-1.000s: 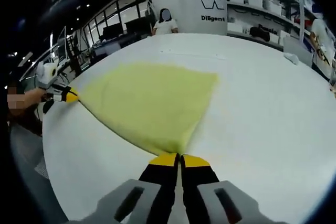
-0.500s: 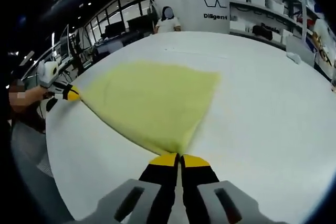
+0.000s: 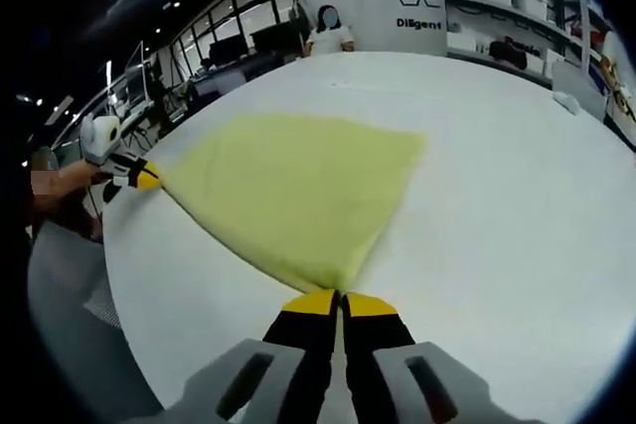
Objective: Fold the garment on the visible template until the final outline fits inside the template.
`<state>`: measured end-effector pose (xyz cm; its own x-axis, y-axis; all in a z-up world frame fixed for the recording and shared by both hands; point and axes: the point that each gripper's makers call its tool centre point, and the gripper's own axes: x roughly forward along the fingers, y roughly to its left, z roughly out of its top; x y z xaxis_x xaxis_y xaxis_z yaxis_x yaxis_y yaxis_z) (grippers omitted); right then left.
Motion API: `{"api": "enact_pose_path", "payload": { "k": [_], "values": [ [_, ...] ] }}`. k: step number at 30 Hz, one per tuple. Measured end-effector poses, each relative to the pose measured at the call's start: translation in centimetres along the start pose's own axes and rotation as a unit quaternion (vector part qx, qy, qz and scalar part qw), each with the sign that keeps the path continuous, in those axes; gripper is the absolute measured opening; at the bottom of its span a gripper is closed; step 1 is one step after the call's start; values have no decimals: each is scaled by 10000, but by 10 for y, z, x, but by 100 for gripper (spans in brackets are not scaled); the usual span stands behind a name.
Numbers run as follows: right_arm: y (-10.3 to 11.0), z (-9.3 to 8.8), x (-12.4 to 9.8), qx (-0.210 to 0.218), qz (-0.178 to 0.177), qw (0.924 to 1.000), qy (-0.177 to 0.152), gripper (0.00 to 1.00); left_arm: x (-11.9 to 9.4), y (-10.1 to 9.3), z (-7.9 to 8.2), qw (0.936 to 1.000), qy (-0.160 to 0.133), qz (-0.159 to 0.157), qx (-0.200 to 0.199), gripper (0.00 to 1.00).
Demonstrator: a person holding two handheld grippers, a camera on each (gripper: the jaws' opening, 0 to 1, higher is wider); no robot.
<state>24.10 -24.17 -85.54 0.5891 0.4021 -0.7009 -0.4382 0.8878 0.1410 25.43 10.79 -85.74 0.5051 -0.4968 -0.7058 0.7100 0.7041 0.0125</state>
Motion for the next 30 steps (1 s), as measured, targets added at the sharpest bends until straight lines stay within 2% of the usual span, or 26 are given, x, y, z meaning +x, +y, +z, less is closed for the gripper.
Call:
{"api": "enact_pose_path", "payload": {
  "k": [3,5,7,14,17,19,21,23,25,26,27,30],
  "values": [
    [4,-2,-2,-24,49,10000,23,0,-3,-2,-4,10000,46,-14,22,0],
    [19,-14,-10,-6,203,9997,140,0,-14,-8,-17,9998,172,-71,43,0],
    [23,-19,-13,-25,236,9996,164,0,-19,-10,-20,9998,190,-58,40,0],
    [25,-23,-15,35,236,9995,192,0,-25,-16,-28,9998,164,-97,1,0],
    [27,-25,-16,37,239,9995,206,0,-26,-15,-28,9998,125,-61,-140,0],
    [25,-26,-15,-17,132,9996,230,0,-25,-9,-27,9991,29,102,-402,0],
    [23,-26,-16,25,46,9997,233,5,-24,-9,-24,9976,-59,122,-685,1],
    [23,-20,-18,95,67,9999,55,15,-25,-9,-21,9975,-110,100,-694,4],
    [24,-16,-20,117,44,9999,-28,29,-27,-10,-19,9966,-156,116,-803,13],
    [25,-10,-22,91,28,9999,-127,38,-29,-11,-18,9950,-195,126,-976,22],
    [27,-7,-23,79,30,9998,-203,42,-30,-10,-16,9939,-227,143,-1070,28],
    [29,1,-27,102,45,9994,-322,48,-38,-10,-9,9929,-364,181,-1116,36]
  ]
}}
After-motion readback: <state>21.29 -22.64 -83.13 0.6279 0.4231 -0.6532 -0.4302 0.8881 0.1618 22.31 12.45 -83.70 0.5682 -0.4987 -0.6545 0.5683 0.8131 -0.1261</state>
